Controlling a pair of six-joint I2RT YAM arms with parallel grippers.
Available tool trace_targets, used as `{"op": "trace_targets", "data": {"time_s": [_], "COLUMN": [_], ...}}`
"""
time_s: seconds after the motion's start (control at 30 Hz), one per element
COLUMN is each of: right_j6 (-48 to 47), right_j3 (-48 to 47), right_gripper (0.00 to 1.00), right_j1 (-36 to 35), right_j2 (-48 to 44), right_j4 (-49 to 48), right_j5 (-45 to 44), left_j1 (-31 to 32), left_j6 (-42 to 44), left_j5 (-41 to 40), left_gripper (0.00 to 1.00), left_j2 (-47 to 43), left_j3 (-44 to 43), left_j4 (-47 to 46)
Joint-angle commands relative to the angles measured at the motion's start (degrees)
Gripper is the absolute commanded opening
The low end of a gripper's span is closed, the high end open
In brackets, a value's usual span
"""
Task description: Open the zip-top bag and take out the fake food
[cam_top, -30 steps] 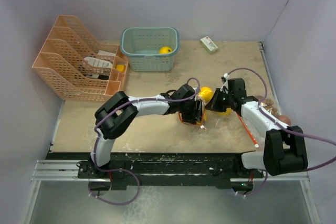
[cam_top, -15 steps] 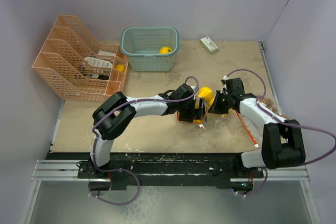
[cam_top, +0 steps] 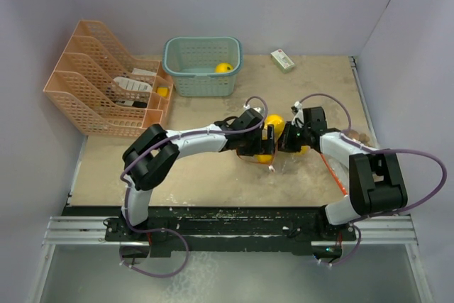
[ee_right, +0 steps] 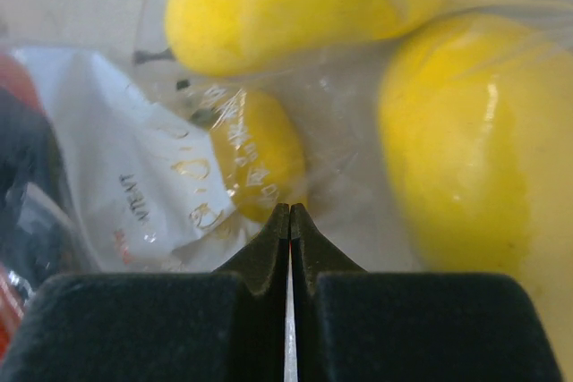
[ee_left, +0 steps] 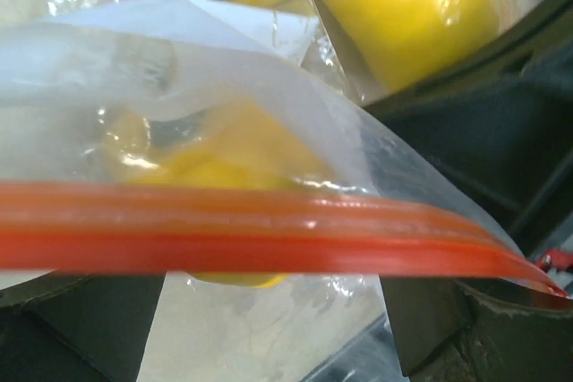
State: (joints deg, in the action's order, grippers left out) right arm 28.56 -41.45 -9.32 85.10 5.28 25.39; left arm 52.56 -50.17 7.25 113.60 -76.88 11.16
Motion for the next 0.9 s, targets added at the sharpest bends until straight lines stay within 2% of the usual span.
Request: {"op": "trace_targets", "data": {"time_s": [0.0, 0.3, 0.5, 0.63, 0.87], "right_j6": [0.6, -0.9, -2.0, -2.1, -2.7], "right_j3": [2.6, 2.7, 2.4, 2.6, 2.8], "right_gripper": [0.00, 0.00, 0.00, 0.00, 0.00], "right_j1": [-0.4, -2.1, -2.1, -2.1, -2.1], "right_j2": [-0.4, 1.4, 0.8, 0.3, -0.9], "right_j4": [-7.1, -8.9, -8.7, -8.9, -6.2], "right_j5": [11.6, 15.3, 16.4, 16.7, 15.3], "left_j1": [-0.2, -0.2, -0.2, -0.3, -0.4], "left_j6": [-0.4, -0.8, -0.5, -0.2, 0.6], "left_j5": [-8.3, -12.9, -12.8, -12.9, -13.1], "left_gripper": [0.96, 0.94, 0.72, 0.53, 0.39], "left_j2": [-2.0, 0.4, 1.6, 1.9, 1.2], "left_j3": [-3.8, -8.0, -9.6, -9.9, -9.1], "left_j4": [4.2, 8.0, 9.8, 10.9, 11.7]}}
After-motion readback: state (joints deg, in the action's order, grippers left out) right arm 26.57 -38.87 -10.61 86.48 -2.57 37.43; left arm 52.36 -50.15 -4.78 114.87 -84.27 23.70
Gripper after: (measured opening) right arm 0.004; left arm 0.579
